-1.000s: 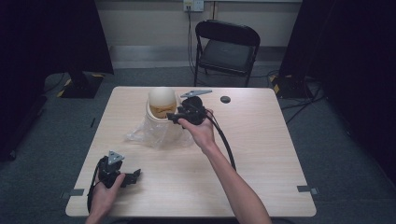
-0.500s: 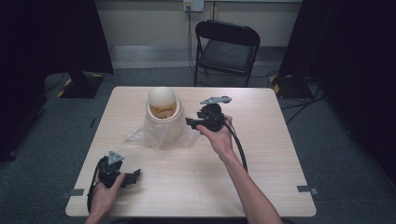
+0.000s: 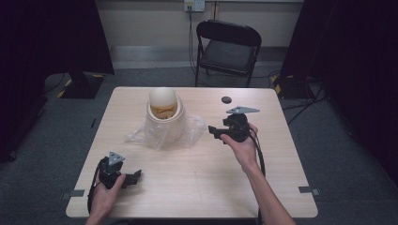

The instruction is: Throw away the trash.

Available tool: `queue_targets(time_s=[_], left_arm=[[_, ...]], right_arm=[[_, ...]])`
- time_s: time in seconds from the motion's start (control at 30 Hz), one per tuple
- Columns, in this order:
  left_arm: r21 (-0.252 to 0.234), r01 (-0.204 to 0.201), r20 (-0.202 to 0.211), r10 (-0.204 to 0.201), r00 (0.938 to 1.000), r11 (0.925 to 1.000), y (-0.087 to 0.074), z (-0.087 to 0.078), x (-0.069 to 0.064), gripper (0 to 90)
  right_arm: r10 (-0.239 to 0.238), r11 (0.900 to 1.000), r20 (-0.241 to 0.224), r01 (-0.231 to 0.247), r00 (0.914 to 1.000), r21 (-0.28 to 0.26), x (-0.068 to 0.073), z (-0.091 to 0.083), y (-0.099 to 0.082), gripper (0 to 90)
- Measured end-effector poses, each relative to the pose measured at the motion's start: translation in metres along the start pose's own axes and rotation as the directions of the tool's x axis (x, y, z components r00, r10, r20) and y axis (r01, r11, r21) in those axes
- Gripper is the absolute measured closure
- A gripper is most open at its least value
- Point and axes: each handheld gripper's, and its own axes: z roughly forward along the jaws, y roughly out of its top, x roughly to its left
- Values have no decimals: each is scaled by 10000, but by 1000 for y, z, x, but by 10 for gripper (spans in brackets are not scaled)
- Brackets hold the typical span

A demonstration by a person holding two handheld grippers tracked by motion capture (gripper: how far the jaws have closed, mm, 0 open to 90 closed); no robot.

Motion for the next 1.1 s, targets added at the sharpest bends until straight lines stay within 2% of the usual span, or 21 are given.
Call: queue_targets(time_s=[0.2,0.27,0.3,0.37,0.4,0.43,0.47,0.53,0.6,0.63,0.67,0.7,0.83,0.97,1.03,1.1], left_arm=[[-35,66,20,-66,10000,10000,0,0,0,4],[1,0,6,0,10000,10000,0,0,0,4],[-55,97,60,-97,9999,9999,0,0,0,4],[-4,10,85,-10,10000,10000,0,0,1,4],[-4,10,85,-10,10000,10000,0,0,1,3],[-5,11,87,-11,10000,10000,0,0,1,3],[-7,10,88,-10,10000,10000,0,0,1,3],[-7,3,96,-3,10000,10000,0,0,1,4],[-7,1,95,-1,10000,10000,0,0,1,3],[-18,3,112,-3,9999,10000,0,0,1,3],[-18,3,112,-3,9999,10000,0,0,1,4],[-6,0,97,0,10000,10000,0,0,1,3],[-19,1,109,-1,9999,10000,0,0,1,3],[-8,4,96,-4,10000,10000,0,0,1,3],[-9,3,101,-3,9999,10000,0,0,1,3],[-5,4,96,-4,10000,10000,0,0,1,0]], right_arm=[[360,9993,492,-364,9981,74,-17,-14,-25,242],[343,9993,618,-352,9975,137,-20,-15,-29,241],[255,9993,700,-273,9972,251,-23,-16,-33,240],[272,9979,994,-328,9947,554,-33,-21,-46,235],[272,9979,994,-328,9947,554,-33,-21,-46,235],[448,9965,1167,-525,9922,645,-41,-25,-57,234],[448,9965,1167,-525,9922,645,-41,-25,-57,234],[606,9932,1426,-739,9879,896,-50,-29,-76,228],[665,9918,1481,-815,9867,980,-53,-29,-82,228],[794,9894,1651,-979,9831,1071,-58,-31,-92,227],[794,9894,1651,-979,9831,1071,-58,-31,-92,227],[819,9876,1943,-1059,9775,1163,-63,-32,-102,224],[749,9832,2369,-1113,9686,1444,-71,-31,-117,216],[1036,9785,2566,-1447,9610,1471,-78,-31,-129,215],[1024,9785,2623,-1446,9595,1471,-80,-30,-131,214],[804,9813,2921,-1270,9530,1444,-78,-27,-135,202]])
